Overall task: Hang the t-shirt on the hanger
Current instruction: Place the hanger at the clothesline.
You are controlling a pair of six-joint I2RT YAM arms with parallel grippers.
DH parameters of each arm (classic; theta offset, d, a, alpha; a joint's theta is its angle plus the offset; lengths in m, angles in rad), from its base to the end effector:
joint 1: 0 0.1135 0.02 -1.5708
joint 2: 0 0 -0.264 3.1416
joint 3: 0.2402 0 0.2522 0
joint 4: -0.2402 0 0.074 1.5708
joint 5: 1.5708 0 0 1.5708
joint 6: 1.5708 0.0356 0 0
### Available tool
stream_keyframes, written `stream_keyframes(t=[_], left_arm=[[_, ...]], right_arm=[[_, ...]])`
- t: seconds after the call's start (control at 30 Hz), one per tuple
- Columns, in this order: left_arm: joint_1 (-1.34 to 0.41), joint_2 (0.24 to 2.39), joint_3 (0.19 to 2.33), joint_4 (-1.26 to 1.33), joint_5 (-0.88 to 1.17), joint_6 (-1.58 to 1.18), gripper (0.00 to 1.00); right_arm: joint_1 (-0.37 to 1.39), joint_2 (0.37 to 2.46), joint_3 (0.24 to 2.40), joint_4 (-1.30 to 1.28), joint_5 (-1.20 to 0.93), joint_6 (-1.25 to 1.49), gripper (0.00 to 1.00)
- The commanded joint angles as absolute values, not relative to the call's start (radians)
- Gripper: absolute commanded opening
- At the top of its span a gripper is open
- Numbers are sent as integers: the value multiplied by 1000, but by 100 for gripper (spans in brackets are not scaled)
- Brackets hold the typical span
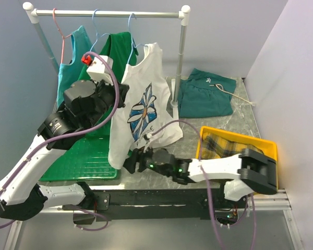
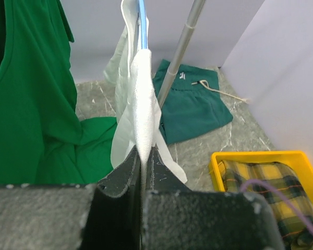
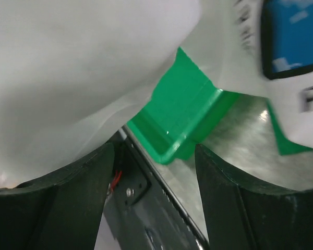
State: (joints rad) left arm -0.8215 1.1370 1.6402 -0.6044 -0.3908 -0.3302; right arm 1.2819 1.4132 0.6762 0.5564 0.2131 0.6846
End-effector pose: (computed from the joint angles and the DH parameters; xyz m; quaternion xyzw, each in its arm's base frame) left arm 0.1469 -0.1380 0.5129 0.0507 0.7377 -0.2373 0.6301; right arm 0.0948 0.2924 0.2345 -0.1596 0.7499 0.4848 0.4210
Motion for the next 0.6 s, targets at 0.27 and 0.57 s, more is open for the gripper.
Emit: stream_keyframes(t=[0.27,0.57], left_arm=[[-819,1124,1713,-488,-414,-324,1],[-818,1077,1588,-450,-472,-302,1]], right_arm=[[1053,1686,871,560,307,893,70],[868,1735,1129,193,443,824,71]])
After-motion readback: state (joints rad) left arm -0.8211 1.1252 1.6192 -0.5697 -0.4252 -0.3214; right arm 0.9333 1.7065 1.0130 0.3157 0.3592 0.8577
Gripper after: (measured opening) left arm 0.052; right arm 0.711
